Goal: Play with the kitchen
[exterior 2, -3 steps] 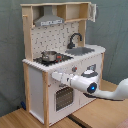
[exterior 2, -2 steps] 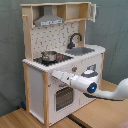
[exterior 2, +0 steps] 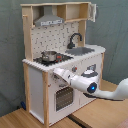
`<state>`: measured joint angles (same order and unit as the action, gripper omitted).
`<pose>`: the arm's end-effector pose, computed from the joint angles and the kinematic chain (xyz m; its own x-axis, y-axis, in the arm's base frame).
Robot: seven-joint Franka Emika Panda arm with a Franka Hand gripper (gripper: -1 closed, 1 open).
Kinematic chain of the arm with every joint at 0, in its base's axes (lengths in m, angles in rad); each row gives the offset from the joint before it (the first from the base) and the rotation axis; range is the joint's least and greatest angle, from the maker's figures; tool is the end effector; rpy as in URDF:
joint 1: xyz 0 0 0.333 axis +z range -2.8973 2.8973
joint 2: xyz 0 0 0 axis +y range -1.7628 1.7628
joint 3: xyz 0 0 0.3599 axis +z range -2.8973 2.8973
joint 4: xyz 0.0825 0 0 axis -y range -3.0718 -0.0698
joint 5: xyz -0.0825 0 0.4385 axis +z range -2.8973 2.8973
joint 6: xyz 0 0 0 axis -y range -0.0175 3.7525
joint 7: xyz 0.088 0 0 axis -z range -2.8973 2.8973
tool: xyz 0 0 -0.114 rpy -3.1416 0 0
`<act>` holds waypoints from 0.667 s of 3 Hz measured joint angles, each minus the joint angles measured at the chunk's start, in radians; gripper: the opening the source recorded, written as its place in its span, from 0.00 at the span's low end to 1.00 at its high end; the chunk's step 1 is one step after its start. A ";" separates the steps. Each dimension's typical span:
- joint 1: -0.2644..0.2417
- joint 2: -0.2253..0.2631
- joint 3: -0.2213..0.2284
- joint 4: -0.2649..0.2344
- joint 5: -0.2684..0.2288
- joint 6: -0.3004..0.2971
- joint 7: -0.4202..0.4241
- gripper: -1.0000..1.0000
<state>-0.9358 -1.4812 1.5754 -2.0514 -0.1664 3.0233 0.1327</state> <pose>0.3841 0.5790 0.3391 -0.0371 0.9986 0.0389 0.0361 -0.0376 0.9986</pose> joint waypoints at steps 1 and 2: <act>0.000 0.003 0.001 0.000 0.000 0.000 0.117 0.00; 0.000 0.009 0.003 -0.001 0.000 0.000 0.222 0.00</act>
<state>-0.9357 -1.4718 1.5783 -2.0521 -0.1663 3.0233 0.3544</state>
